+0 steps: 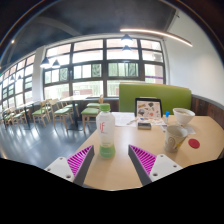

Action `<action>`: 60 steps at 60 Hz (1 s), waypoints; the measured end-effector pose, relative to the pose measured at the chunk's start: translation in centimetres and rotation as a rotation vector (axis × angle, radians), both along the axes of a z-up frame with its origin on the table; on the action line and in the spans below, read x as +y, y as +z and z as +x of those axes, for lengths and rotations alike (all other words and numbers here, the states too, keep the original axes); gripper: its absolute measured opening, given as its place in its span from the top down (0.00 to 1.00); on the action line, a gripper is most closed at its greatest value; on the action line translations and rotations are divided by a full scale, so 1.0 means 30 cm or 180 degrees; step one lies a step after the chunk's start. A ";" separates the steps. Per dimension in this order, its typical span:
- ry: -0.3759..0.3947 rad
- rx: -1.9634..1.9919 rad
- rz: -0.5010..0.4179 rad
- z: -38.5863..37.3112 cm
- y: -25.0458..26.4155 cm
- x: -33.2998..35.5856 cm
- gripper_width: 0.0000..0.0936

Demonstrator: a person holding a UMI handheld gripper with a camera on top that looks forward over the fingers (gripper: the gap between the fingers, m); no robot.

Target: Pour water

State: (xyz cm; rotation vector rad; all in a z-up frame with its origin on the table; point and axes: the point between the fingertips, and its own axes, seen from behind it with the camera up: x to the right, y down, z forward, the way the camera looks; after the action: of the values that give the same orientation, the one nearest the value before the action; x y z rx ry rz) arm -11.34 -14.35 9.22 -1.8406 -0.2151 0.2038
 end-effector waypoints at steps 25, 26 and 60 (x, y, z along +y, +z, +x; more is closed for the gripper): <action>-0.0269 -0.0250 0.0389 -0.165 -0.003 0.421 0.20; -0.0269 -0.0269 0.0402 -0.170 -0.003 0.428 0.23; -0.0280 -0.0057 0.0760 -0.127 -0.001 0.546 0.68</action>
State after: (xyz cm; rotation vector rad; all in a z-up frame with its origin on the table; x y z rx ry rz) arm -15.15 2.03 9.20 -1.6112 -0.1632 0.0956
